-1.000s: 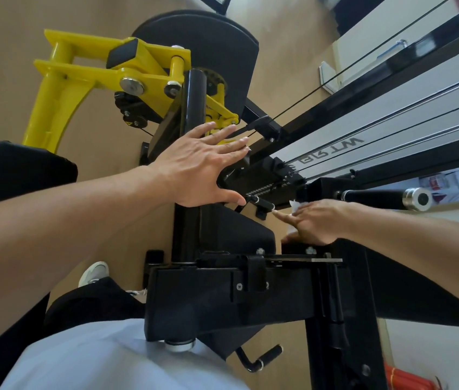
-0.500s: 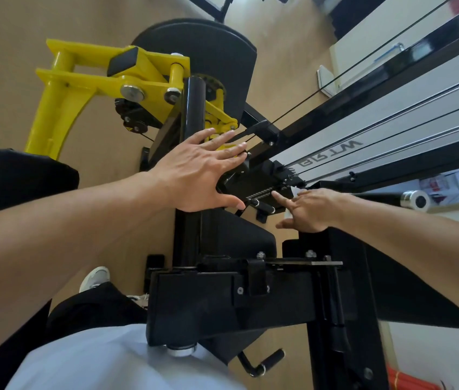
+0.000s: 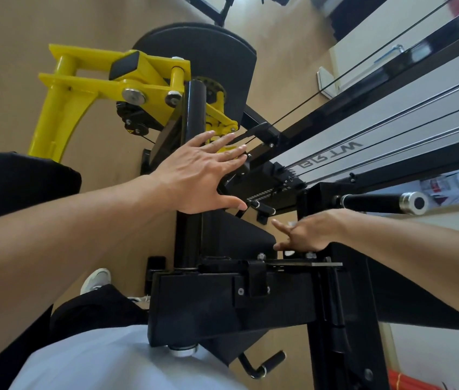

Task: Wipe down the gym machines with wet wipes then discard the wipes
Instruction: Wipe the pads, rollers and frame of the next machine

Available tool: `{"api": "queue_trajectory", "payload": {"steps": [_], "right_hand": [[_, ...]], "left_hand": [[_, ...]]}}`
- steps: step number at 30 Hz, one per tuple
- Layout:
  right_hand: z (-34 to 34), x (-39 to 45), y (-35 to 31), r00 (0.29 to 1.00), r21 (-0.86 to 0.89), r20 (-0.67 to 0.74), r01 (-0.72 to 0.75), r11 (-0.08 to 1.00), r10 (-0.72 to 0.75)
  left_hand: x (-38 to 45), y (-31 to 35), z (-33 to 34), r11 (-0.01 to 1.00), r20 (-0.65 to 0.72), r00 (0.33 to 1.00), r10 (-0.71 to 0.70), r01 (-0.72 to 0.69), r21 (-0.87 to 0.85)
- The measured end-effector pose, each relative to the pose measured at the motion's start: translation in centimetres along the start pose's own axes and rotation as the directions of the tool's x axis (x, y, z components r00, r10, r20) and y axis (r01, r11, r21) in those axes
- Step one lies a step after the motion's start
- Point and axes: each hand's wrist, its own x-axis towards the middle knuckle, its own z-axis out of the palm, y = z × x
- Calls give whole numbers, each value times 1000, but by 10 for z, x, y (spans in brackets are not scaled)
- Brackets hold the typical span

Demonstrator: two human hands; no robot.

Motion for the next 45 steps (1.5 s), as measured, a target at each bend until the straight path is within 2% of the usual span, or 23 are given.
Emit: {"api": "queue_trajectory", "payload": {"steps": [2,4,6,7,10,12,14,17,18,19,22,24,28,32,33,36,38,40,44,45], "right_hand": [[-13,5,6,999,27,-49,-16,1000,17],[-24,10,11,990,-11,-134,-33,999,32],[-21,10,9,986,-56,-156,-68,996,58],[-17,7,6,990,-65,-128,-72,995,63],[-7,-7,-3,997,-43,70,-19,999,22],[-11,-7,-1,997,-47,79,-3,999,7],[-20,-4,3,1000,-46,-5,-28,999,28],[-26,3,9,975,-82,-213,-84,993,65],[-25,4,9,969,-96,-235,-94,991,69],[-23,3,8,977,-91,-205,-84,992,64],[-13,-5,0,997,-5,71,4,1000,-3],[-10,-9,-4,990,23,141,20,1000,-23],[-16,-11,-6,998,0,61,-14,1000,14],[-23,-8,0,988,-17,-140,-67,998,64],[-23,-8,1,987,-27,-146,-79,996,75],[-18,-14,-5,998,-20,46,-32,999,33],[-17,-17,-6,994,-15,103,-18,1000,20],[-18,-13,-3,998,-13,52,-38,999,38],[-18,-3,2,971,-38,-225,-89,995,78],[-17,-2,1,967,-50,-243,-88,995,73]], "left_hand": [[0,0,1,1000,-7,1000,1,-1,-6],[0,-1,0,1000,-4,1000,8,-8,-9],[-1,-1,0,1000,2,1000,9,-9,-4],[-1,-1,0,1000,5,1000,8,-8,0],[0,-1,1,1000,5,1000,3,-3,4],[0,-1,1,1000,-4,1000,3,-3,-1],[-1,-1,1,1000,-11,1000,7,-7,-10],[-1,-2,1,1000,-16,1000,12,-12,-5],[-1,-2,1,1000,-14,1000,11,-11,0],[-1,-2,2,1000,-12,1000,10,-10,3],[0,-1,1,1000,-8,1000,7,-7,0],[0,-1,1,1000,-9,1000,5,-5,-2],[0,-1,1,1000,-15,1000,4,-4,-5],[0,-2,2,1000,-13,1000,6,-6,-1],[0,-2,2,1000,-13,1000,6,-6,1],[0,-1,1,1000,-13,1000,6,-6,-1],[0,-1,1,1000,-5,1000,4,-4,-3],[0,-1,2,1000,-4,1000,0,0,0],[1,-1,3,1000,-12,1000,2,-2,5],[1,-2,3,1000,-10,1000,3,-3,6]]}}
